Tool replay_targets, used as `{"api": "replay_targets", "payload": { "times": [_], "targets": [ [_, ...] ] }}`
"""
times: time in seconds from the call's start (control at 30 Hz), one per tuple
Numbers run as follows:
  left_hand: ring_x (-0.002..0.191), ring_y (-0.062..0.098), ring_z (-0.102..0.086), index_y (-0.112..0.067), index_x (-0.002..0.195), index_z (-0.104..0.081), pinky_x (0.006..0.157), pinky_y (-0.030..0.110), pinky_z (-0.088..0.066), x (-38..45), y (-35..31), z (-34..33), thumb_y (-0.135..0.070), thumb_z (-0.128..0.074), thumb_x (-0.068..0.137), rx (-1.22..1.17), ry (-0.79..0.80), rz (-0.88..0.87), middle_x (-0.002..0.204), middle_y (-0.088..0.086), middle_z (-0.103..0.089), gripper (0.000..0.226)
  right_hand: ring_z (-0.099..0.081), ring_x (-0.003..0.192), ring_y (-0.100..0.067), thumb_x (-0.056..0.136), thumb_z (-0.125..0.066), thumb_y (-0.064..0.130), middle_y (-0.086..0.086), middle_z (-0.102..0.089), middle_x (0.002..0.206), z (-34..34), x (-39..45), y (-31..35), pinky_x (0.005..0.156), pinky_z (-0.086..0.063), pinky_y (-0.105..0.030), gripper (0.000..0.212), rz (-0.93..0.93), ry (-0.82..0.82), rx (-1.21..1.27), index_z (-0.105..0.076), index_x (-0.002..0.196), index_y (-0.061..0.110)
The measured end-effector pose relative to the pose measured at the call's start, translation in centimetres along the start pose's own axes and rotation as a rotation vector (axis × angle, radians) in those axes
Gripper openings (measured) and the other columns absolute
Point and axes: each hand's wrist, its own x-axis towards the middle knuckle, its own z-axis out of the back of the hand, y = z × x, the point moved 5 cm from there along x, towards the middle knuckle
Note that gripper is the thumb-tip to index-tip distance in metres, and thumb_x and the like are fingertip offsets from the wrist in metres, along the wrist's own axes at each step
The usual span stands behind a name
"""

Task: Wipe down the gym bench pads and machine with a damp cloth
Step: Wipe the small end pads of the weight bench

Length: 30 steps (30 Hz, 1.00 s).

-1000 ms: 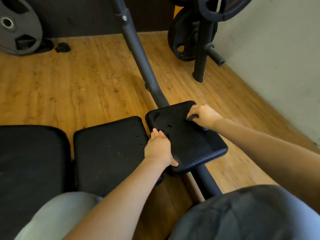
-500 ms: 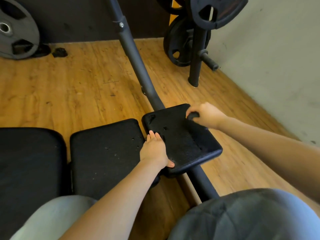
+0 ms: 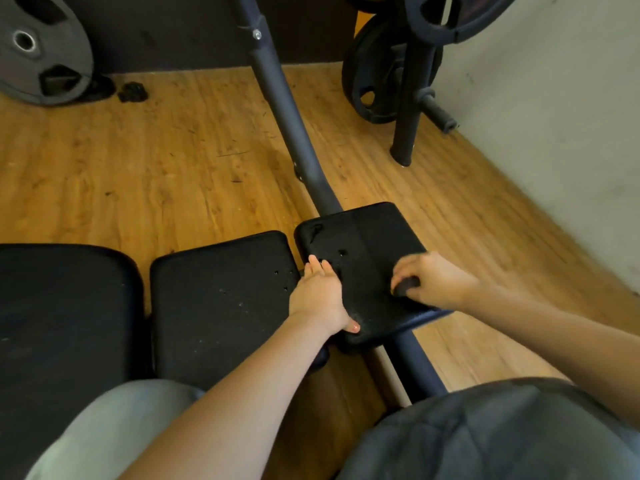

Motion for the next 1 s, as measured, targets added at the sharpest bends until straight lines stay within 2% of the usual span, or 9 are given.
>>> {"api": "replay_targets", "payload": {
  "times": [0.1, 0.17, 0.23, 0.37, 0.5, 0.63, 0.87, 0.93, 1.0],
  "targets": [
    [0.147, 0.026, 0.000, -0.004, 0.150, 0.009, 0.111, 0.039, -0.031, -0.1, 0.0, 0.0, -0.046, -0.078, 0.072, -0.001, -0.005, 0.008, 0.157, 0.015, 0.015, 0.124, -0.050, 0.098, -0.004, 0.085, -0.060, 0.009, 0.014, -0.052, 0.109, -1.1, -3.3, -0.4, 0.093, -0.043, -0.024, 0.025, -0.030, 0.095, -0.093, -0.068, 0.103, 0.024],
    [0.147, 0.026, 0.001, -0.004, 0.150, 0.010, 0.113, 0.039, -0.030, -0.2, 0.0, 0.0, -0.046, -0.078, 0.072, -0.019, -0.003, 0.008, 0.157, 0.014, 0.016, 0.124, -0.053, 0.099, -0.008, 0.085, -0.059, 0.010, 0.011, -0.054, 0.107, -0.5, -2.8, -0.1, 0.091, -0.045, -0.026, 0.025, -0.036, 0.144, -0.141, -0.068, 0.103, 0.023],
    [0.147, 0.025, 0.002, -0.005, 0.150, 0.010, 0.114, 0.039, -0.028, -0.3, 0.0, 0.0, -0.045, -0.078, 0.073, -0.034, -0.007, 0.003, 0.158, 0.013, 0.016, 0.124, -0.057, 0.099, -0.013, 0.083, -0.059, 0.008, 0.009, -0.056, 0.102, 1.1, -1.1, 0.7, 0.088, -0.046, -0.029, 0.023, -0.033, 0.058, -0.108, -0.069, 0.100, 0.021],
    [0.147, 0.026, 0.001, -0.003, 0.150, 0.008, 0.115, 0.038, -0.024, -0.3, 0.1, 0.0, -0.046, -0.079, 0.071, -0.039, -0.016, -0.023, 0.158, 0.015, 0.013, 0.125, -0.055, 0.093, -0.014, 0.087, -0.056, 0.007, 0.002, -0.059, 0.105, 5.6, 4.8, 1.7, 0.075, -0.044, -0.025, 0.022, -0.113, -0.267, -0.075, -0.068, 0.102, 0.017],
    [0.146, 0.029, -0.001, -0.002, 0.149, 0.007, 0.114, 0.039, -0.025, -0.1, 0.0, 0.1, -0.048, -0.078, 0.070, -0.016, -0.005, -0.037, 0.157, 0.018, 0.012, 0.125, -0.057, 0.105, -0.022, 0.090, -0.059, 0.018, -0.005, -0.062, 0.117, 5.9, 11.5, 2.6, 0.082, -0.043, -0.029, 0.025, -0.133, -0.262, -0.130, -0.066, 0.114, 0.015],
    [0.146, 0.029, 0.001, -0.001, 0.149, 0.008, 0.115, 0.038, -0.023, 0.1, -0.1, 0.1, -0.048, -0.078, 0.071, -0.007, -0.007, -0.034, 0.157, 0.019, 0.013, 0.125, -0.054, 0.112, -0.024, 0.092, -0.057, 0.013, -0.007, -0.060, 0.119, 4.4, 11.9, 2.2, 0.092, -0.041, -0.030, 0.025, -0.145, -0.342, -0.047, -0.066, 0.114, 0.011],
    [0.147, 0.028, 0.001, -0.002, 0.149, 0.008, 0.115, 0.040, -0.025, 0.0, 0.1, 0.0, -0.046, -0.079, 0.071, -0.021, -0.007, -0.015, 0.157, 0.017, 0.014, 0.125, -0.053, 0.106, -0.023, 0.086, -0.062, 0.006, -0.008, -0.062, 0.107, 0.8, 3.5, 1.5, 0.097, -0.037, -0.025, 0.017, 0.068, -0.213, -0.035, -0.072, 0.099, 0.007],
    [0.147, 0.027, 0.001, -0.003, 0.149, 0.009, 0.114, 0.040, -0.025, -0.1, 0.0, 0.0, -0.046, -0.078, 0.072, -0.021, -0.006, -0.014, 0.157, 0.016, 0.014, 0.124, -0.052, 0.104, -0.018, 0.086, -0.062, 0.006, -0.004, -0.061, 0.107, -0.5, -0.3, 1.1, 0.093, -0.034, -0.018, 0.018, 0.099, -0.147, -0.057, -0.072, 0.100, 0.010],
    [0.147, 0.027, 0.002, -0.003, 0.150, 0.009, 0.113, 0.040, -0.025, -0.2, 0.0, 0.1, -0.046, -0.078, 0.073, -0.026, -0.010, -0.011, 0.157, 0.015, 0.014, 0.123, -0.049, 0.107, -0.013, 0.087, -0.061, 0.009, 0.000, -0.057, 0.111, -1.2, -2.3, 0.6, 0.093, -0.034, -0.018, 0.021, 0.097, -0.091, -0.089, -0.070, 0.105, 0.014]
  ]
}}
